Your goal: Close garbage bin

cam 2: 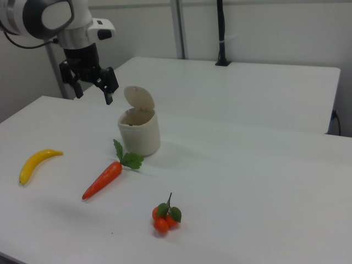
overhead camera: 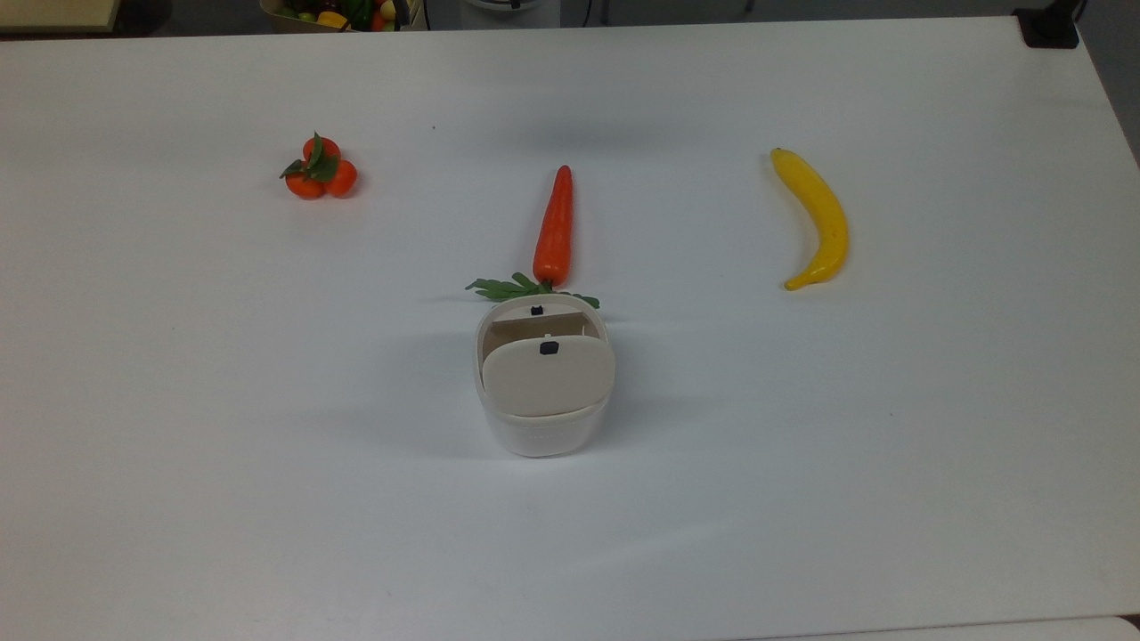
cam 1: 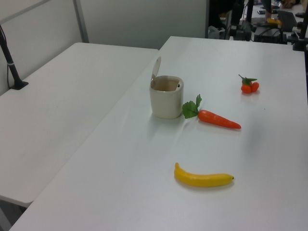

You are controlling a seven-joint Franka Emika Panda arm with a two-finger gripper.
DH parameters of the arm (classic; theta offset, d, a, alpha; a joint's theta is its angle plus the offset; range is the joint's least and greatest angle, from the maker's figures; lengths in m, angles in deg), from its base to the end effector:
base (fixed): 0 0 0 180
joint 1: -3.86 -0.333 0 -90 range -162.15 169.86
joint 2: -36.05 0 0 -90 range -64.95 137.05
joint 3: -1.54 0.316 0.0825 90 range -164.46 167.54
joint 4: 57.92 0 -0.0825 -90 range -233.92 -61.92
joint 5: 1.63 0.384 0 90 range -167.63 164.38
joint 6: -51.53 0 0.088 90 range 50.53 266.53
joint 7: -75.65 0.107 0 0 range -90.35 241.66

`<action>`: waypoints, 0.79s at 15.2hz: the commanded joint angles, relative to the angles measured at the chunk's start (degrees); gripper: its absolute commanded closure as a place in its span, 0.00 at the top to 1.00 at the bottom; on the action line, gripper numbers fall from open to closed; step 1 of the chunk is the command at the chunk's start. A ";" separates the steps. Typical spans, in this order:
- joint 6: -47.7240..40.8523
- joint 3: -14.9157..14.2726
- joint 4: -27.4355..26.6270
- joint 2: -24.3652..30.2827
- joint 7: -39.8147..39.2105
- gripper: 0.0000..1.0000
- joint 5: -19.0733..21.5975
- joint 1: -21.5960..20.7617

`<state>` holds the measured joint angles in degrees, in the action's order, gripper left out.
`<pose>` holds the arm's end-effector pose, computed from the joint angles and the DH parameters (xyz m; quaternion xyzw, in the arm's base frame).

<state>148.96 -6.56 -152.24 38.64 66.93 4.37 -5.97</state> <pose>0.5523 0.0248 0.6259 -0.9935 -0.0866 -0.0527 0.0522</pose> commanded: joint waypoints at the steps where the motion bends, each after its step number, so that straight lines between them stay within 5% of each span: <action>1: 0.65 -0.95 -0.16 0.22 1.16 1.00 -0.81 -1.42; 9: 2.85 -0.86 -0.25 -0.48 0.99 1.00 -0.90 -1.59; 12: 3.64 -0.86 -0.25 -0.57 0.28 0.76 -0.90 -1.51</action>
<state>150.75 -6.56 -152.24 38.03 66.98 4.37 -6.15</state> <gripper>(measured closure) 0.026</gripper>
